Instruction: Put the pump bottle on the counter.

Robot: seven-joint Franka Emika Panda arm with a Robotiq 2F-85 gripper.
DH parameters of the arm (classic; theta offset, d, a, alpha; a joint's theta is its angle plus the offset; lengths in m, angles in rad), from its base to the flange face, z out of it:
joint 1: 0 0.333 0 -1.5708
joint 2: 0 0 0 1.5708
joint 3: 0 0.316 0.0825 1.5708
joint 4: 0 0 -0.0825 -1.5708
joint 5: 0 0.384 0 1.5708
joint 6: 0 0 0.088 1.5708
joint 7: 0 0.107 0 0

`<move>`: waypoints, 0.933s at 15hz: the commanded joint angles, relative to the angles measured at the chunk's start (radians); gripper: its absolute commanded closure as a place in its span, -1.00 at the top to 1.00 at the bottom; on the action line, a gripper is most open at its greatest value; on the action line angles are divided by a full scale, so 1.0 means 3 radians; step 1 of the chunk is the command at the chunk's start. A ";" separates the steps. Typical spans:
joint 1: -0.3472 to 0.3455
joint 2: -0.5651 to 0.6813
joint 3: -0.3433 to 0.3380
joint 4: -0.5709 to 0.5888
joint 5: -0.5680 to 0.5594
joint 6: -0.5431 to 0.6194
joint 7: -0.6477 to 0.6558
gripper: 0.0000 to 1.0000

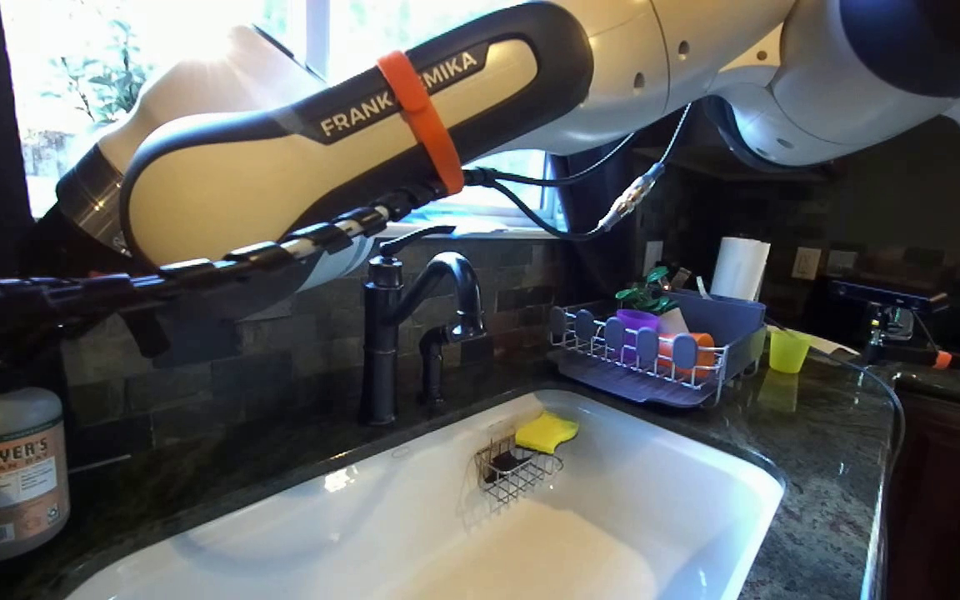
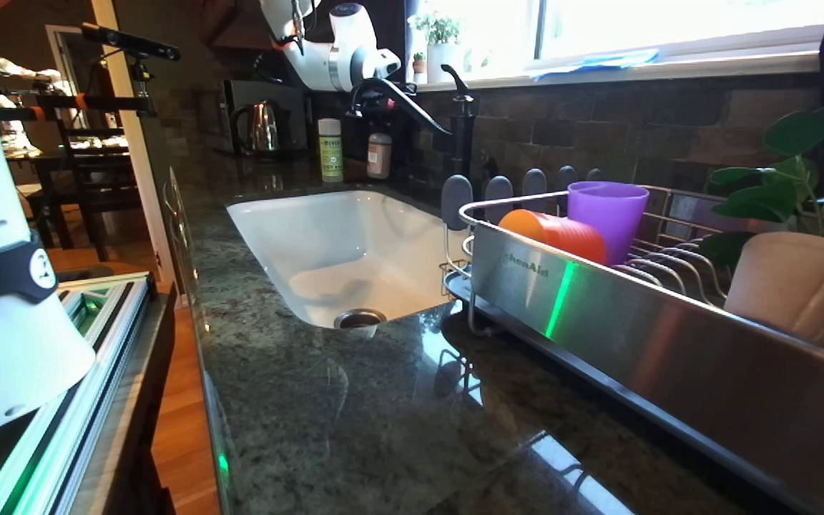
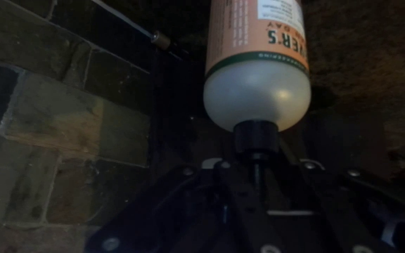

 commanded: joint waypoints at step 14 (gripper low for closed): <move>-0.0041 0.0029 0.0263 0.0459 0.0131 -0.0869 -0.0224 1.00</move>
